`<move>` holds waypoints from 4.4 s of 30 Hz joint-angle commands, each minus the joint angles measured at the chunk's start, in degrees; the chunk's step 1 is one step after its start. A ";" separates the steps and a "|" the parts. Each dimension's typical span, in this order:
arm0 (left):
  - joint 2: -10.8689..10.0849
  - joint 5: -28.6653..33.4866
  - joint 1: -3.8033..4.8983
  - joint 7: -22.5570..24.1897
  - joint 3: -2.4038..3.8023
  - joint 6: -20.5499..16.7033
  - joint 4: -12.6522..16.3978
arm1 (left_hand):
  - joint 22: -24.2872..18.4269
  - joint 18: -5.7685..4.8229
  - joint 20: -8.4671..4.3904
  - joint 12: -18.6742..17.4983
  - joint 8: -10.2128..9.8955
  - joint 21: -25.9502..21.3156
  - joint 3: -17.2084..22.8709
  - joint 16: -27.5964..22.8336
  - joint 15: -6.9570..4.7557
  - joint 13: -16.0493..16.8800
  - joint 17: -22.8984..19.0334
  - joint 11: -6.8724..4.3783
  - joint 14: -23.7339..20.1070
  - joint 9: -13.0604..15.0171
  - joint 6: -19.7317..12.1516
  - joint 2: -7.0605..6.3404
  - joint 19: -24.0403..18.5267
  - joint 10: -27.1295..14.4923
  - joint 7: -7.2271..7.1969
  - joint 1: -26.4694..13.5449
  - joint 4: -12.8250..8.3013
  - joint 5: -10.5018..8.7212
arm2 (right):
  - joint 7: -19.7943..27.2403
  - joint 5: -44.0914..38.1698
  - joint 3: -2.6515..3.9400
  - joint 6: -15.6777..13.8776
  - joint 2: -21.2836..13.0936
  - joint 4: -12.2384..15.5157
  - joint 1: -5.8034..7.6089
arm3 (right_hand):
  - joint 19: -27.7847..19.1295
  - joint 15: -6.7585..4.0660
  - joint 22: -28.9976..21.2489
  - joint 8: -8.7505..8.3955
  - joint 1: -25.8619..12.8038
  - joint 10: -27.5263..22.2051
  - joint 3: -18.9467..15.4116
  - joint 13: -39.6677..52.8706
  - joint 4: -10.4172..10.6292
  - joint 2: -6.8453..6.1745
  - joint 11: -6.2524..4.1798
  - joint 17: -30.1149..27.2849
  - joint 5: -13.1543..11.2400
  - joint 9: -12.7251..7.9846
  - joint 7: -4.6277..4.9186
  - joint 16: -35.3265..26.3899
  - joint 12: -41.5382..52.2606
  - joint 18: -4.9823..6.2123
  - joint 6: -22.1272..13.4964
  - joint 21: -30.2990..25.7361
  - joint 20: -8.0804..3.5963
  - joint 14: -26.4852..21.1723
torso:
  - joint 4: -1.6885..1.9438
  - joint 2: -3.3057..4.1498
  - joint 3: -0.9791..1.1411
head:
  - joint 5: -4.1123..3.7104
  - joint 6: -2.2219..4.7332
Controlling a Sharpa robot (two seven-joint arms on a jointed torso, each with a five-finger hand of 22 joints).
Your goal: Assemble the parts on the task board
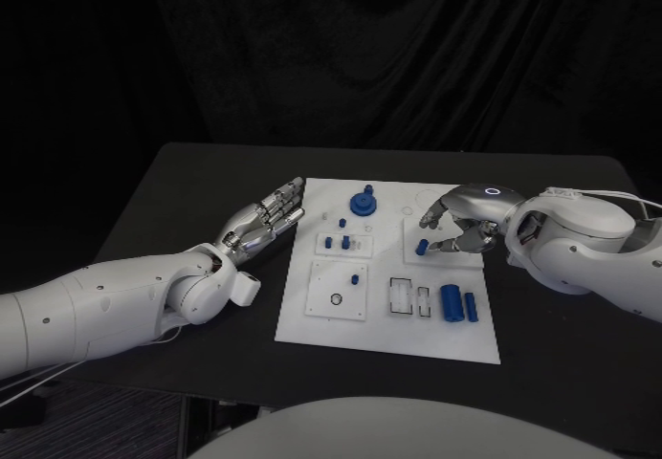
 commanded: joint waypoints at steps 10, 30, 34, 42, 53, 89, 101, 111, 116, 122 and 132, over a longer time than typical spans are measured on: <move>0.07 -0.44 -0.42 8.18 0.05 1.24 0.07 | -0.04 -1.19 0.88 -0.28 0.07 -0.15 0.29 -0.21 0.98 -0.04 -0.08 1.18 0.05 -0.03 -0.13 0.47 -0.01 0.07 0.72 0.94 -0.08 0.76 | -0.17 -0.77 0.04 0.83 1.57 -1.19 -2.02 | 0.42 -0.59 6.23 -0.35 2.27 4.50 1.36 -1.18 -1.57 0.08 -0.44 -0.38 4.32 -0.60 1.20 -0.58 -1.74 -0.95 1.48 -0.17 -0.58 0.43 | -0.09 -0.17 -0.10 | 0.19 0.00; 0.37 -0.44 -0.79 7.23 0.05 2.43 -0.18 | 0.09 -1.26 1.34 -0.24 0.15 -0.09 0.86 -0.21 1.53 0.00 -0.08 2.30 0.05 0.03 0.32 0.98 0.07 0.21 2.08 1.59 -0.11 0.91 | 1.48 -0.77 0.04 -3.59 3.26 -2.74 -2.75 | 0.73 -1.87 6.43 1.82 4.11 11.73 6.37 0.06 -2.04 1.09 -1.99 0.26 4.54 0.84 0.13 -0.36 0.01 -1.02 7.87 0.39 -1.71 0.90 | -0.05 -0.15 -0.10 | 0.37 0.00; 0.42 -0.44 -0.84 6.97 0.05 2.75 -0.27 | 0.14 -1.31 1.66 -0.22 0.17 -0.07 1.00 -0.21 1.89 0.02 -0.08 2.50 0.05 0.05 0.44 0.97 0.11 0.29 2.35 1.82 -0.13 0.94 | 2.09 -0.77 0.04 -4.77 3.18 -2.73 -2.77 | 0.70 -2.20 6.42 2.40 4.69 12.69 7.02 0.26 -2.49 1.51 -2.40 0.11 4.48 1.34 -0.31 -0.51 0.20 -1.00 9.27 0.32 -2.01 0.87 | -0.02 -0.11 -0.13 | 0.41 0.00; 0.48 -0.44 -1.01 6.45 0.05 3.38 -0.47 | 0.14 -1.23 2.05 -0.20 0.53 -0.05 1.42 -0.21 2.16 0.04 -0.08 2.62 0.05 0.30 2.39 0.54 0.14 0.36 4.80 2.75 -0.29 1.46 | 2.57 -2.02 0.04 -6.09 2.62 -1.63 -2.75 | 0.36 -2.78 6.21 3.79 5.52 14.04 7.84 0.41 -3.73 2.28 -3.07 -0.99 4.02 2.84 -1.12 -1.41 -0.20 -0.87 12.27 -0.60 -2.60 0.54 | -0.04 -0.14 -0.10 | 0.73 0.00; 0.50 -0.44 -1.18 6.21 0.05 3.61 -0.58 | 0.14 -1.20 2.09 -0.20 0.56 -0.05 1.36 -0.21 2.17 0.04 -0.08 2.63 0.05 0.32 2.58 0.26 0.15 0.37 5.13 2.85 -0.35 1.59 | 2.16 -2.64 0.05 -5.90 0.51 2.88 0.20 | 0.32 -3.04 6.21 4.03 5.68 15.32 8.57 0.30 -4.63 2.33 -3.34 -1.46 1.54 4.03 -1.38 -1.96 -1.37 -0.90 13.14 -0.68 -2.90 0.51 | -0.11 -0.26 -0.09 | 1.69 0.00; 0.73 -0.44 -1.25 6.44 0.06 3.50 -0.20 | 0.13 -1.11 2.10 -0.21 0.50 -0.05 1.51 -0.21 2.06 0.03 -0.08 2.89 0.05 0.27 2.32 0.35 0.15 0.35 5.22 2.98 -0.33 1.37 | 8.03 -11.38 0.06 -2.86 15.57 3.45 -4.29 | 0.52 -3.25 6.47 3.82 6.25 16.80 9.31 0.40 -6.06 1.19 -3.56 -1.54 0.33 5.06 -1.48 -2.30 -2.52 -1.08 13.62 0.22 -3.13 0.51 | 0.07 -0.03 -0.11 | 4.27 0.00; 0.62 -0.44 -1.24 6.31 0.06 3.49 -0.28 | 0.12 -1.07 2.10 -0.21 0.48 -0.05 1.58 -0.21 2.03 0.02 -0.08 2.93 0.05 0.26 2.26 0.41 0.15 0.31 5.21 3.05 -0.33 1.47 | 7.92 -12.54 0.06 -1.17 16.75 1.56 -5.52 | 0.51 -3.24 6.49 3.74 6.30 16.88 9.34 0.42 -6.17 1.09 -3.56 -1.55 0.13 5.11 -1.47 -2.32 -2.60 -1.10 13.57 0.26 -3.13 0.49 | 0.00 -0.12 -0.18 | 4.03 0.00; 0.70 -0.44 -1.25 6.16 0.06 3.63 -0.39 | 0.12 -1.06 2.11 -0.22 0.46 -0.05 1.63 -0.21 2.04 0.02 -0.08 2.94 0.05 0.25 2.18 0.45 0.15 0.29 5.21 3.09 -0.34 1.53 | 8.01 -13.05 0.05 -0.96 16.89 1.08 -6.48 | 0.50 -3.23 6.50 3.71 6.27 16.98 9.36 0.45 -6.21 1.06 -3.54 -1.49 -0.06 5.17 -1.45 -2.30 -2.67 -1.11 13.60 0.31 -3.12 0.49 | -0.02 -0.21 -0.10 | 4.10 0.00; 0.79 -0.44 -1.25 6.08 0.06 3.72 -0.46 | 0.12 -1.06 2.12 -0.22 0.45 -0.05 1.64 -0.21 2.05 0.02 -0.08 2.95 0.05 0.24 2.14 0.46 0.15 0.30 5.21 3.11 -0.35 1.53 | 7.95 -13.09 0.05 -1.09 16.94 1.20 -6.66 | 0.53 -3.23 6.53 3.70 6.22 17.10 9.36 0.48 -6.20 1.07 -3.55 -1.44 -0.14 5.21 -1.46 -2.28 -2.68 -1.13 13.64 0.43 -3.12 0.51 | -0.07 -0.19 -0.08 | 4.12 0.00; 0.92 -0.44 -1.25 5.98 0.06 3.85 -0.56 | 0.13 -1.06 2.12 -0.22 0.45 -0.05 1.65 -0.21 2.06 0.02 -0.08 2.96 0.05 0.24 2.12 0.46 0.15 0.29 5.21 3.12 -0.36 1.53 | 7.85 -13.11 0.05 -1.06 16.99 1.33 -6.75 | 0.52 -3.23 6.53 3.70 6.20 17.15 9.36 0.49 -6.19 1.07 -3.56 -1.42 -0.17 5.23 -1.46 -2.27 -2.68 -1.13 13.65 0.41 -3.12 0.52 | -0.15 -0.19 -0.06 | 4.30 0.00; 1.05 -0.44 -1.26 5.80 0.06 3.99 -0.72 | 0.14 -1.05 2.21 -0.22 0.43 -0.04 1.77 -0.21 2.16 0.02 -0.08 3.09 0.05 0.23 2.08 0.55 0.16 0.30 5.22 3.23 -0.39 1.43 | 7.50 -13.11 0.05 0.04 17.35 1.05 -7.34 | 0.48 -3.24 6.51 3.66 6.01 17.35 9.31 0.56 -6.15 1.01 -3.59 -1.55 -0.37 5.31 -1.48 -2.36 -2.71 -1.11 13.69 0.32 -3.12 0.48 | -0.03 -0.11 -0.14 | 4.16 0.00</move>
